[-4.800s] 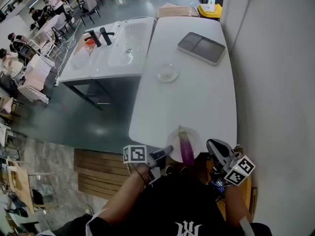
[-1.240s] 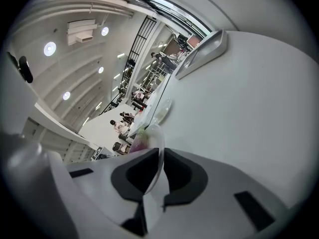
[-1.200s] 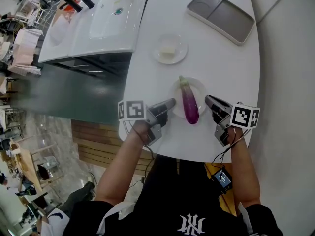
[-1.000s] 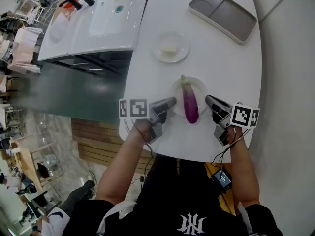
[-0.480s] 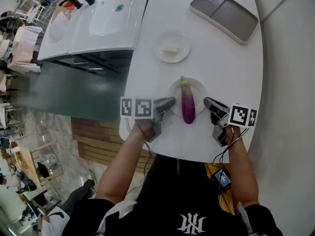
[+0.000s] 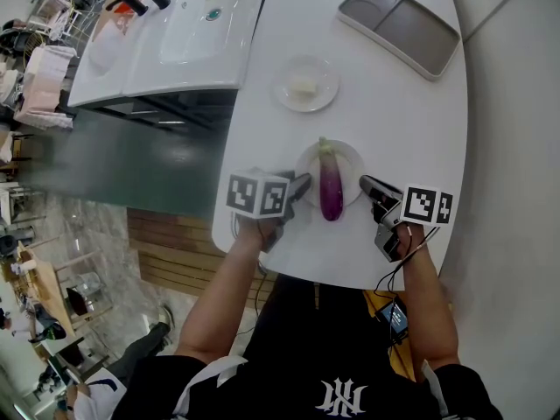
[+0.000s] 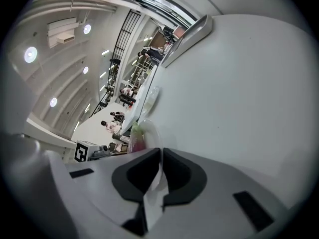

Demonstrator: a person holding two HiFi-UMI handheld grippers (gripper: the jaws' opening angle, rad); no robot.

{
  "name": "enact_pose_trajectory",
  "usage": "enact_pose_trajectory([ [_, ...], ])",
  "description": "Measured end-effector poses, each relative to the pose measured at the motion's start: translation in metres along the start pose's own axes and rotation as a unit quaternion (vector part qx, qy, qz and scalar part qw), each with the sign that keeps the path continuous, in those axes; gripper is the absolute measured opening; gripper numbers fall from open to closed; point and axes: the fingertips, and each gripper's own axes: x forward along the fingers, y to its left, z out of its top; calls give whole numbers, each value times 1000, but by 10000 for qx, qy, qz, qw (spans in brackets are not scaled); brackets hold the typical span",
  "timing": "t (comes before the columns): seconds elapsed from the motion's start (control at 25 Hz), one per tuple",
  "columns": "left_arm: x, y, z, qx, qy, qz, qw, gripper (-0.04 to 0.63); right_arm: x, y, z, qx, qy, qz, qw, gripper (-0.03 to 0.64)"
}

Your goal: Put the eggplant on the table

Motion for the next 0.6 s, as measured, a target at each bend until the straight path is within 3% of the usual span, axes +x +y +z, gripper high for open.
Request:
enact_pose_trajectory([
  [0.28,-1,4,0,662,130,570,9961,106,1,1,-2,-17,23,-71,10000,20],
  [0.44,-1,5,2,1275,210,1006,9865,123,1,2,-1,21,25,-87,10000,20],
  [0.6,-1,3,6,1635,175,1230,9787,132,1,2,0,3,26,-122,9999,20],
])
